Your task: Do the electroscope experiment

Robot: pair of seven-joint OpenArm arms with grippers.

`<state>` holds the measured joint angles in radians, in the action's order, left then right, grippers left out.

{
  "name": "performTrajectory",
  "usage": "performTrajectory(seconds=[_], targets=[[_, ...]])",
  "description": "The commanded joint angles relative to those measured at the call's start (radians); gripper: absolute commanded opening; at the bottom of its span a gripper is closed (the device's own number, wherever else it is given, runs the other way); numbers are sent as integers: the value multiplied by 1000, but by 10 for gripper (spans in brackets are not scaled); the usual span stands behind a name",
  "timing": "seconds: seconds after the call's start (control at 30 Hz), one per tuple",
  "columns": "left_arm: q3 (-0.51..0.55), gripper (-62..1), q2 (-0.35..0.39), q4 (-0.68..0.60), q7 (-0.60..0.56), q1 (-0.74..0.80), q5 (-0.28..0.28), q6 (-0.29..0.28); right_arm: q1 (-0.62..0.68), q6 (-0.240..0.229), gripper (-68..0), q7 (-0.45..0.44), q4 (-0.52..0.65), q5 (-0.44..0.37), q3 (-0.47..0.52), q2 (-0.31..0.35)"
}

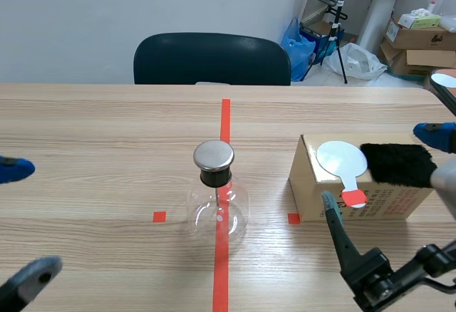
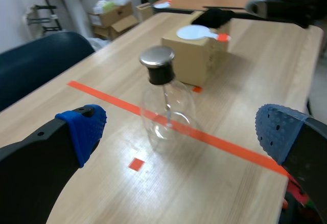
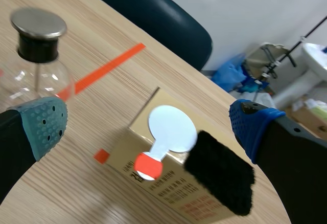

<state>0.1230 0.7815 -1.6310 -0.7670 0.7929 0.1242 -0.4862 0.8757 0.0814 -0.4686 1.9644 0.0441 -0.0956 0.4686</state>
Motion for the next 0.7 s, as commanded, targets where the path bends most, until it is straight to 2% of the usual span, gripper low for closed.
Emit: performTrajectory(seconds=[0.0, 0.17, 0.37, 0.43, 0.53, 0.67], targets=[[8, 14, -23, -66, 53, 25, 32, 21, -21, -38, 4, -26, 3, -20, 24, -3], [48, 14, -179, -238, 259, 78, 34, 77, -58, -196, 4, -23, 3, -109, 73, -8], [58, 14, -346, -391, 439, 109, -8, 81, -129, -359, 4, 26, 3, -168, 115, -21], [61, 14, -382, -422, 490, 107, -15, 81, -152, -389, 4, 44, 3, -188, 116, -21], [61, 14, -417, -447, 507, 107, -15, 81, -179, -409, 4, 55, 3, -195, 116, -23], [70, 14, -432, -458, 506, 107, -14, 81, -180, -412, 4, 64, 3, -209, 116, -23]])
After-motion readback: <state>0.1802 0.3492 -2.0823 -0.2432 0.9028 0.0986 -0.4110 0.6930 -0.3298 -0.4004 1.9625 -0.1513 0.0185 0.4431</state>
